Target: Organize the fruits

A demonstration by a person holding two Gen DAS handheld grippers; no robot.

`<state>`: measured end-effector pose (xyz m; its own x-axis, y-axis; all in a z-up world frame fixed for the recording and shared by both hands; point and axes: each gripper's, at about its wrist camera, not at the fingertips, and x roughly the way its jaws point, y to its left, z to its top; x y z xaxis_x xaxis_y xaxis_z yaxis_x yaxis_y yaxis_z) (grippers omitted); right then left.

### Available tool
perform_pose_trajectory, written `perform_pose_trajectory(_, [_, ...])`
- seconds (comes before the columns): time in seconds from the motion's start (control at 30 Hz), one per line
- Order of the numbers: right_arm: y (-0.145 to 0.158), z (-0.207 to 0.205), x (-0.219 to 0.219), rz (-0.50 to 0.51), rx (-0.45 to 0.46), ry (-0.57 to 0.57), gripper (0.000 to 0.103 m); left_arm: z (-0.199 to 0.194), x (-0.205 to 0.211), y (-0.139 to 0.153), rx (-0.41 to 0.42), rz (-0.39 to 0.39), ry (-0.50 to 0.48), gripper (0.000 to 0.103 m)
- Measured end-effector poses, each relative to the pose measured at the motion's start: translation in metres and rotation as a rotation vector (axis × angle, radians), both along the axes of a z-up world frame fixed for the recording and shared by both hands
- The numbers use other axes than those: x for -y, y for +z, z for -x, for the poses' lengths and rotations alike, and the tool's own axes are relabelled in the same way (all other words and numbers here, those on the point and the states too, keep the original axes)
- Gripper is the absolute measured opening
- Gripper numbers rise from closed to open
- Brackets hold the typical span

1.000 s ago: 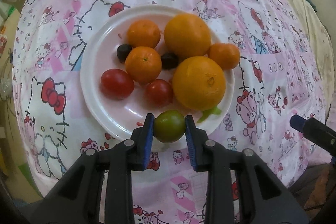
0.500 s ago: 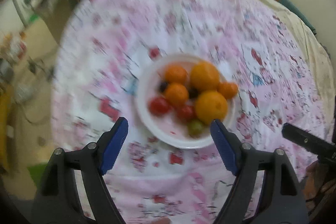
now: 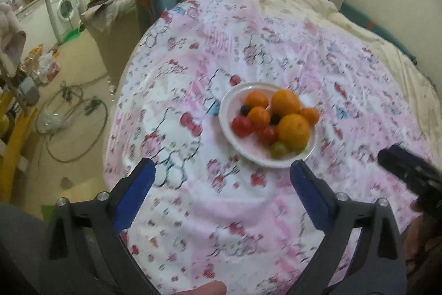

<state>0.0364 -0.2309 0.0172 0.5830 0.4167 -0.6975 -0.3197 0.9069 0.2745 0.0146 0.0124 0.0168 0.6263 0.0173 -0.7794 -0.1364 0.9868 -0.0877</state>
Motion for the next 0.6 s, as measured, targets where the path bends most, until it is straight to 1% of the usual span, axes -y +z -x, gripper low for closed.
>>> perform_pose_trajectory(0.03, [0.000, 0.004, -0.001, 0.009, 0.023, -0.010, 0.096, 0.004, -0.001, 0.000, 0.009, 0.009, -0.002, 0.097])
perform_pose_trajectory(0.07, [0.000, 0.008, -0.003, 0.016, 0.041, -0.019, 0.103, 0.005, -0.001, 0.001, 0.019, 0.019, -0.006, 0.098])
perform_pose_trajectory(0.1, [-0.001, 0.011, -0.004, 0.022, 0.058, -0.034, 0.103, 0.007, -0.001, 0.002, 0.029, 0.024, -0.012, 0.103])
perform_pose_trajectory(0.2, [-0.007, 0.015, -0.005, 0.027, 0.081, -0.085, 0.103, 0.006, 0.002, 0.005, 0.058, 0.007, -0.033, 0.103])
perform_pose_trajectory(0.23, [-0.009, 0.015, -0.007, 0.034, 0.078, -0.089, 0.103, 0.003, 0.001, 0.003, 0.048, 0.020, -0.032, 0.103])
perform_pose_trajectory(0.3, [-0.012, 0.014, -0.011, 0.039, 0.069, -0.092, 0.103, -0.001, -0.005, -0.003, 0.019, 0.078, -0.023, 0.103])
perform_pose_trajectory(0.33, [-0.014, 0.014, -0.012, 0.038, 0.068, -0.092, 0.103, -0.002, -0.007, -0.005, 0.009, 0.090, -0.015, 0.103])
perform_pose_trajectory(0.43, [-0.018, 0.012, -0.015, 0.052, 0.072, -0.083, 0.103, -0.001, -0.006, -0.005, 0.018, 0.075, -0.007, 0.103])
perform_pose_trajectory(0.53, [-0.023, 0.007, -0.016, 0.057, 0.061, -0.085, 0.103, 0.001, -0.002, -0.002, 0.042, 0.049, -0.018, 0.103])
perform_pose_trajectory(0.6, [-0.024, 0.004, -0.017, 0.069, 0.067, -0.090, 0.103, 0.001, 0.001, -0.003, 0.042, 0.032, -0.026, 0.103])
